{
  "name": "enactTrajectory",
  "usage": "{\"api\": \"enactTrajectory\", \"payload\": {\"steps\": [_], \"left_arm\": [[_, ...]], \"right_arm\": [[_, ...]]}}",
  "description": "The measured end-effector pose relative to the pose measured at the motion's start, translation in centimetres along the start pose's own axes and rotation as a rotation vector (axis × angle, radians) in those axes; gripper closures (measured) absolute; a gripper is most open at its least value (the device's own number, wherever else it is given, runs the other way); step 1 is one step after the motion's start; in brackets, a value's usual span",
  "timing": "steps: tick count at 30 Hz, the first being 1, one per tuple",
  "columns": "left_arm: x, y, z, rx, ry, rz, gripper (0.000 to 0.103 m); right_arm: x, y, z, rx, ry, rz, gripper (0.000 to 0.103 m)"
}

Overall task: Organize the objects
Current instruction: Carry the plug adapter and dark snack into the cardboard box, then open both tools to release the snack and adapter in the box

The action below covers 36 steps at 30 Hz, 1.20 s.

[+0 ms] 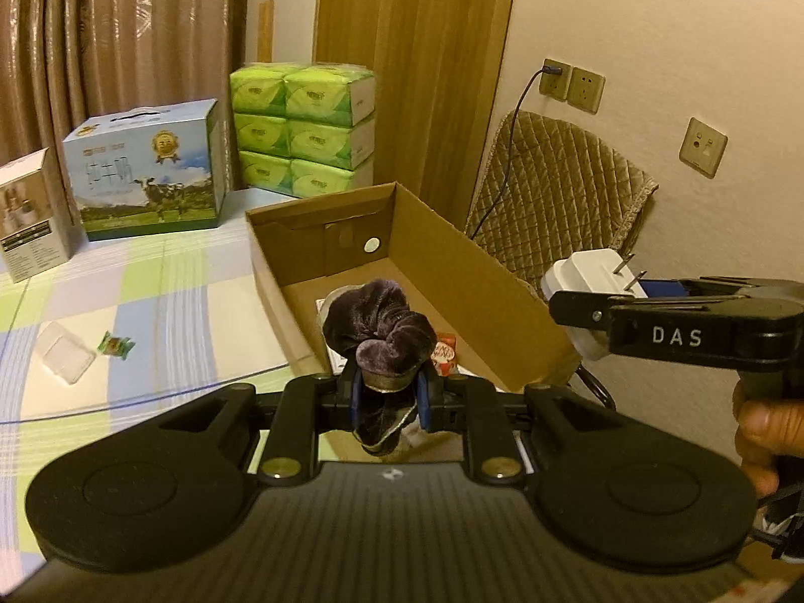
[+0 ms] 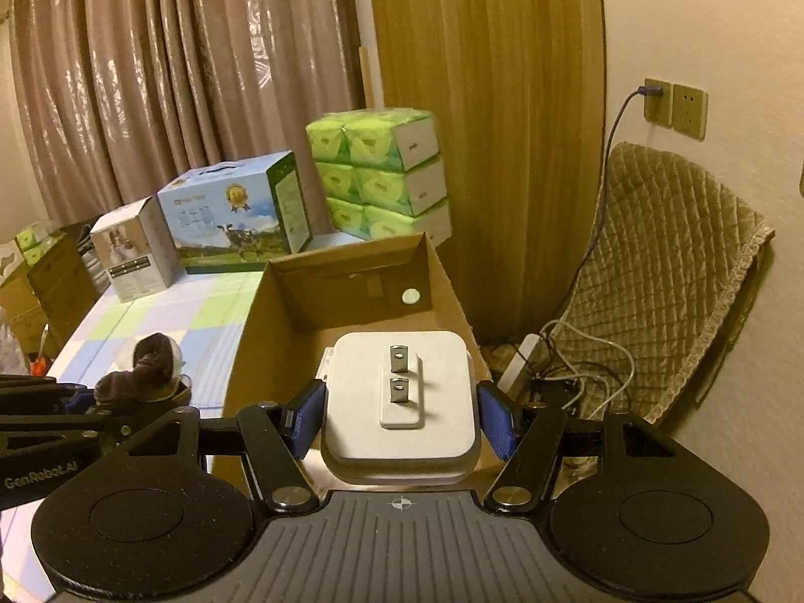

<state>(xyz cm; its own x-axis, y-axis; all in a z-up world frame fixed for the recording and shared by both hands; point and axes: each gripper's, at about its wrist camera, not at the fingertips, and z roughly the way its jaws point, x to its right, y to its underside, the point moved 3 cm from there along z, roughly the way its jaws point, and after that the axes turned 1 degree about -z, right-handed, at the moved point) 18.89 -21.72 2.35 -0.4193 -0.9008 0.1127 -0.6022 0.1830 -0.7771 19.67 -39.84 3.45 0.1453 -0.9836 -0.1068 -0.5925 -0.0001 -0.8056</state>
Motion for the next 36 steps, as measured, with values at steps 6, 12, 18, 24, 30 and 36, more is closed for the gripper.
{"api": "enactTrajectory", "payload": {"steps": [6, 12, 18, 24, 30, 36], "left_arm": [[0.5, -0.8, 2.8, -0.025, 0.007, 0.014, 0.087], [0.6, -0.9, 4.8, -0.046, 0.009, 0.031, 0.086], [0.3, -1.2, 6.6, -0.047, 0.005, 0.028, 0.081], [-0.3, -1.4, 7.5, -0.058, -0.003, 0.016, 0.066], [-1.5, -1.0, 6.0, -0.051, -0.029, -0.002, 0.066], [-3.2, -0.2, 4.1, -0.04, -0.058, -0.039, 0.065]], "right_arm": [[0.9, -0.7, 2.1, -0.014, -0.008, 0.012, 0.042], [1.7, -0.9, 3.8, -0.029, -0.011, 0.026, 0.042], [2.6, -1.0, 4.7, -0.036, -0.008, 0.053, 0.042], [3.1, -0.9, 4.8, -0.038, -0.004, 0.063, 0.042], [2.8, -0.8, 4.9, -0.043, -0.013, 0.067, 0.042], [2.1, -0.9, 4.9, -0.042, -0.022, 0.06, 0.042]]}}
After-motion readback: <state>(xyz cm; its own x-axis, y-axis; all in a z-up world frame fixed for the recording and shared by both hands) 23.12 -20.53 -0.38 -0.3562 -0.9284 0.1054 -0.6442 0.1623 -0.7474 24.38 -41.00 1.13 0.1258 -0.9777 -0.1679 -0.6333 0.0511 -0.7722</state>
